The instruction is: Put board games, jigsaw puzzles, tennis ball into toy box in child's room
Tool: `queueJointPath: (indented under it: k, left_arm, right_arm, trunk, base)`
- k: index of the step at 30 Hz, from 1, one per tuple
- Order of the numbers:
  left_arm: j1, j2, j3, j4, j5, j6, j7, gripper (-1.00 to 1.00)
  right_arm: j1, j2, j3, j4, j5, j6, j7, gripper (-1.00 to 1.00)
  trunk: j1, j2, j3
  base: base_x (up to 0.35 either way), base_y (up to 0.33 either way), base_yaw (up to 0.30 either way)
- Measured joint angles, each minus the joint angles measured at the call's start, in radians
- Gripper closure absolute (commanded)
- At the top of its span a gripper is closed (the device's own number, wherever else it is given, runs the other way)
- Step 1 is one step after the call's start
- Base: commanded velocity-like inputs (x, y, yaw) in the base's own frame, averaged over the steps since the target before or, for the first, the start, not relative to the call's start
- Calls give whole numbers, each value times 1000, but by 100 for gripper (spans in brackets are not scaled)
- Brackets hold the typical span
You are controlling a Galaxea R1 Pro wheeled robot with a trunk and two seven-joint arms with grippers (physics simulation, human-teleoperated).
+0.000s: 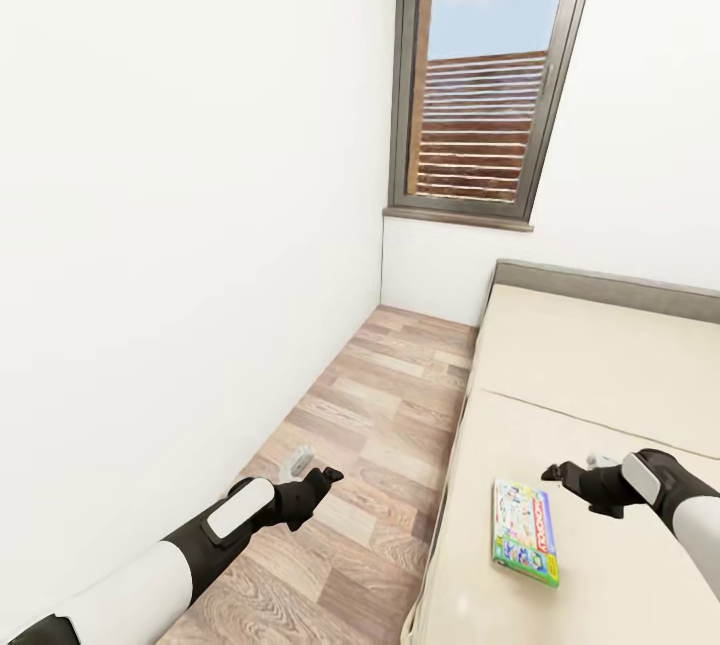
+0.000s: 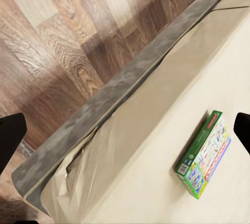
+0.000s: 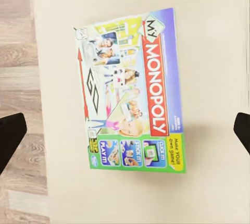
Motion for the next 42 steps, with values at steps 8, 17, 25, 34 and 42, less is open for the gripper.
queueJointPath:
  k: [8,17,25,34,42]
  left_arm:
    - [0,-1,0,0,0,0,0,-100]
    - [0,-2,-1,0,-1,-1,0,-100]
    - [0,-1,-1,0,-2,-1,0,-100]
    - [0,0,-1,0,-2,-1,0,-100]
    - [0,0,-1,-1,-2,0,0,-100]
  right_arm:
    - [0,-50,2,-1,-56,2,172,-100]
    - [0,-56,6,0,-59,2,217,-100]
    - [0,-56,6,-1,-59,2,218,-100]
    - [0,-56,3,-1,-64,40,214,-100]
    - [-1,-56,2,0,-63,56,207,-100]
  trunk:
    - [31,-56,-25]
    - [65,-119,-53]
    - [96,-175,-78]
    - [130,-238,-107]
    - [161,-294,-132]
  base:
    - [0,0,0]
    - [0,0,0]
    - [0,0,0]
    - [0,0,0]
    - [0,0,0]
